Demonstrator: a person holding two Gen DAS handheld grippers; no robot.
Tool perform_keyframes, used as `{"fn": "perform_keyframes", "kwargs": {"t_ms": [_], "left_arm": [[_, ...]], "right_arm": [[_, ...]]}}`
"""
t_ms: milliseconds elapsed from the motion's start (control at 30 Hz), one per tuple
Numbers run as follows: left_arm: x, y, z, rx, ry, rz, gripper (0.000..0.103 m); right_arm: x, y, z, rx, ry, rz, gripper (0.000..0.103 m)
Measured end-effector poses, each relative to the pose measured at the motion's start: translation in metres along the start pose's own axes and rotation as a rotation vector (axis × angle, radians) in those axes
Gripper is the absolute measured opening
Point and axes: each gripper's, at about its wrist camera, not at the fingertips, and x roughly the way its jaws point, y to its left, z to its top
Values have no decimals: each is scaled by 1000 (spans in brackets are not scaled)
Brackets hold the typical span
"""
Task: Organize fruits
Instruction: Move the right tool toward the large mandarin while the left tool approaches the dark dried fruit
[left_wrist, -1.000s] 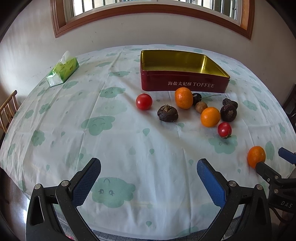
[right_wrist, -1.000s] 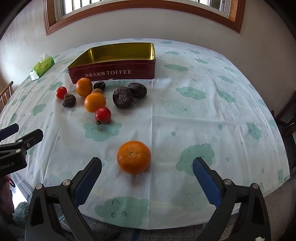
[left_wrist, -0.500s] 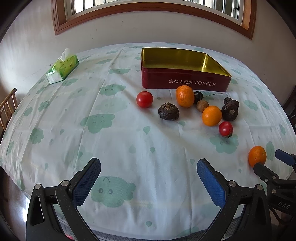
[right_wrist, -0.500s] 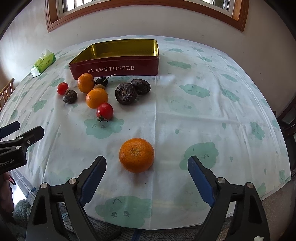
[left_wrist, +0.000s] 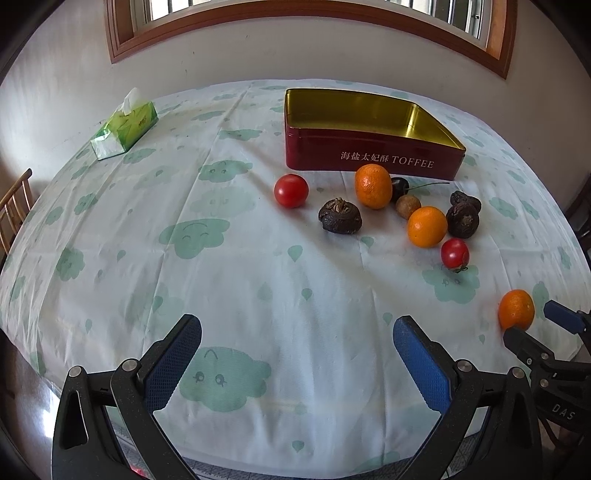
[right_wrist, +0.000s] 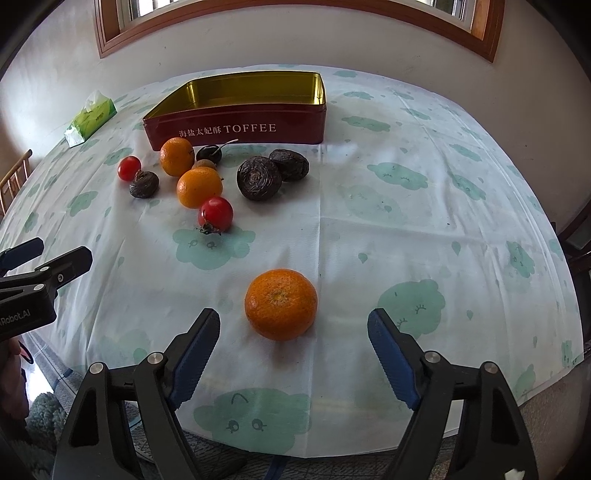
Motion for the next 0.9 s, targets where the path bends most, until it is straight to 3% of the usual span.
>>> {"fn": "perform_keyframes", "kwargs": {"t_ms": [400,767,900], "left_arm": [[3,2,0,-4,11,-2,103],[5,7,0,-17,14,3,103],[7,11,1,-27,13,7,102]], "right_arm": [[4,0,-1,2,18,14,73],[11,-2,-2,18,42,45,55],[13,-2,-1,16,50,51,54]]}}
